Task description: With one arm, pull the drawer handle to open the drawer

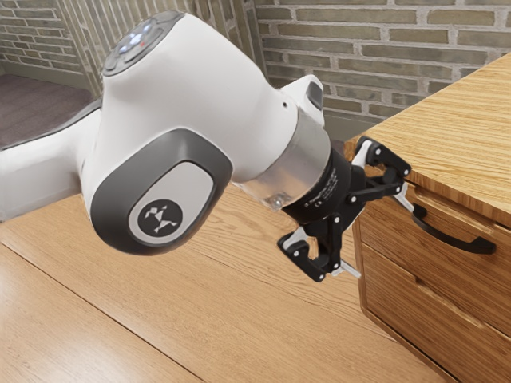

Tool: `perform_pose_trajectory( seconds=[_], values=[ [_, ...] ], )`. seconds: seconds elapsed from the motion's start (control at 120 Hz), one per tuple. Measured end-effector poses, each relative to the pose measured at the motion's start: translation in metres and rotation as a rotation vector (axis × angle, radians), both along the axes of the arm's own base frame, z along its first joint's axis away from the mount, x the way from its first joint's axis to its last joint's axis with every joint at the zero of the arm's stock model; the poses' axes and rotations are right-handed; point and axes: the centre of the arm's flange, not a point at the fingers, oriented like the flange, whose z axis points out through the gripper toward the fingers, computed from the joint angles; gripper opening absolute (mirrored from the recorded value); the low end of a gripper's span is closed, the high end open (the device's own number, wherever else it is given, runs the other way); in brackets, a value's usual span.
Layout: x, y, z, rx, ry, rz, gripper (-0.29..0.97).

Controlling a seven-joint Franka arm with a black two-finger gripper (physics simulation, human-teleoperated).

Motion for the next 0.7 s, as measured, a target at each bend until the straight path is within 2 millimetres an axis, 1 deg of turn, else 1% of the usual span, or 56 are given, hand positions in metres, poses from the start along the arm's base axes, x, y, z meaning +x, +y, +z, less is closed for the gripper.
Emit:
perform_pose_trajectory(
  seconds=[0.042,0.1,0.275,0.425,0.567,0.633,0.7],
  values=[
    [-0.001,-0.008,-0.003,-0.007,-0.001,0.003,0.68],
    [0.000,-0.014,-0.006,-0.019,-0.001,0.016,0.68],
    [0.006,-0.017,-0.015,-0.053,0.002,0.065,0.68],
    [0.009,-0.022,-0.016,-0.079,-0.008,0.091,0.68],
    [0.012,-0.023,-0.029,-0.092,-0.002,0.116,0.68],
    [0.015,-0.026,-0.035,-0.092,0.001,0.122,0.68],
    [0.015,-0.031,-0.036,-0.095,-0.004,0.120,0.68]
  ],
)
